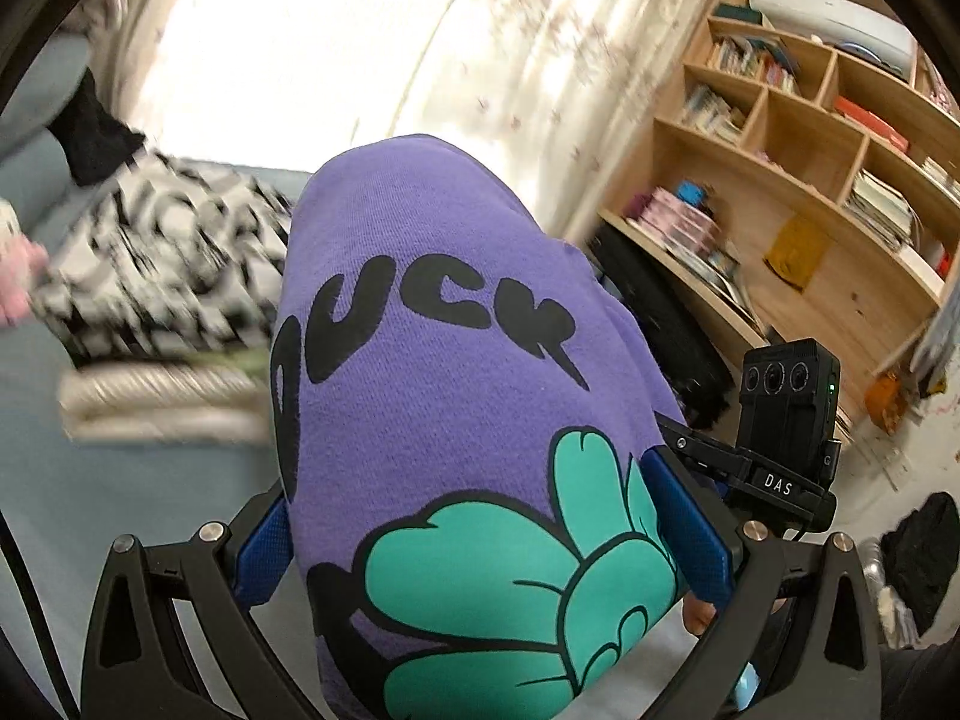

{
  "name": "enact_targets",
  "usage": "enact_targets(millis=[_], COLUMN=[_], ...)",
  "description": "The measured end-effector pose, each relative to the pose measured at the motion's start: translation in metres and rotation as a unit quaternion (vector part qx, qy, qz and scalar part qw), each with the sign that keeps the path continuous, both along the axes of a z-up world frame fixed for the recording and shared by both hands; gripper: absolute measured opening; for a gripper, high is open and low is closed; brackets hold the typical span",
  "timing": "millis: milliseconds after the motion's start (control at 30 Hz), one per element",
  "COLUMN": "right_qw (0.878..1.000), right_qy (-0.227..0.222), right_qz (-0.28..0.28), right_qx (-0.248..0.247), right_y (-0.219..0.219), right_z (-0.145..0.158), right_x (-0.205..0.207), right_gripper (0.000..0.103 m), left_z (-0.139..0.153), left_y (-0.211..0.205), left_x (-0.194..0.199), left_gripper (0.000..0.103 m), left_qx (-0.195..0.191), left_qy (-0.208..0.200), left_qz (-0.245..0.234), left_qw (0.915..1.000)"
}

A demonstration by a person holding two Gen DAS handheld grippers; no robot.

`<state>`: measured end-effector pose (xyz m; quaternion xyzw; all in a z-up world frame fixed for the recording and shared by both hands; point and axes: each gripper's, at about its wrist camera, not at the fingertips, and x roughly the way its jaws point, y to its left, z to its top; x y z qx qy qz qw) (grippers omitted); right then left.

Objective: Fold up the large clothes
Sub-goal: 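Lift the held hoodie and carry it onto the stack of folded clothes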

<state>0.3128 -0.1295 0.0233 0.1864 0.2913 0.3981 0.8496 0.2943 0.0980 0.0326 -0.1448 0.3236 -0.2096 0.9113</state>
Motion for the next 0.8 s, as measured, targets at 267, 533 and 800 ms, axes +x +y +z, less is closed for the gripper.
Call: enact_targets(millis=[267, 533, 800], right_qw=[0.999, 0.999, 0.999], right_qy=[-0.027, -0.029, 0.039], right_qz=[0.024, 0.018, 0.003], right_qx=[0.017, 0.008, -0.033], right_y=[0.094, 0.173, 0.221], right_z=[0.033, 0.019, -0.071], right_x=[0.106, 0.213, 0.291], right_gripper=[0.046, 0.046, 0.049], left_z=[0.043, 0.027, -0.065], left_y=[0.105, 0.194, 0.261], left_x=[0.09, 0.198, 0.284], left_gripper=[0.103, 0.103, 0.103], left_qx=[0.017, 0.009, 0.03], left_qy=[-0.026, -0.023, 0.042], left_qz=[0.029, 0.048, 0.08], left_qw=[0.9991, 0.9986, 0.9955])
